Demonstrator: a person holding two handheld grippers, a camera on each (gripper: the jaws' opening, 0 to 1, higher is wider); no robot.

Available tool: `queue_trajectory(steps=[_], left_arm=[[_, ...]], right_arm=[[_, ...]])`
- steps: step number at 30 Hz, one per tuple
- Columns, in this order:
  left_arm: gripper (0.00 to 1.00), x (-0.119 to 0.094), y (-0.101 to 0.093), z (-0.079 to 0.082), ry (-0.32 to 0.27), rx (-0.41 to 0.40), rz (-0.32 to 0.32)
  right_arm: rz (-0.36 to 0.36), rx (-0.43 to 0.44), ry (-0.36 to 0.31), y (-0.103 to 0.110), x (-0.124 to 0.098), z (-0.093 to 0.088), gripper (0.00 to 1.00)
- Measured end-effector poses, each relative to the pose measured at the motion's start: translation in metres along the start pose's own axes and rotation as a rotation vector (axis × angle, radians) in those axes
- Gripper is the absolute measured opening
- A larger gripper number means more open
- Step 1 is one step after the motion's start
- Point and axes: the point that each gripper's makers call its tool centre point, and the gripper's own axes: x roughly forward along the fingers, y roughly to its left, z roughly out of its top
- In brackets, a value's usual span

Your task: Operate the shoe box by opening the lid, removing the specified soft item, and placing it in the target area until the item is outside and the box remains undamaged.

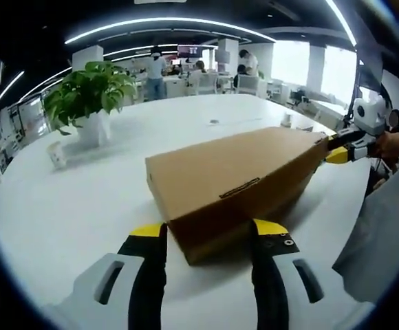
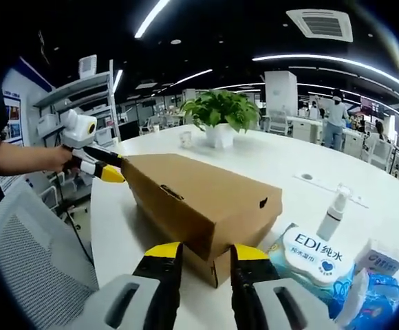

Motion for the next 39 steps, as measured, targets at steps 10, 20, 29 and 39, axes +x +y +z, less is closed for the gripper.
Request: queue_trajectory(steps=[10, 20, 29, 39], left_arm=[[0.48, 0.005, 0.001, -0.007, 0.003, -0.041, 0.007], [0.48, 0.013, 0.001, -0.016, 0.035, -0.057, 0.012], [0.46, 0.018, 0.002, -0.023, 0.063, -0.054, 0.015], [0.44, 0.023, 0.004, -0.029, 0.106, -0.043, 0.018]], right_arm=[[-0.004, 0.005, 0.025, 0.0, 0.005, -0.008, 0.25], [-0.029, 0.041, 0.056, -0.001, 0.012, -0.017, 0.25], [-0.041, 0.029, 0.084, -0.002, 0.016, -0.023, 0.23], [-0.045, 0.019, 0.113, -0.004, 0.021, -0.031, 0.22]])
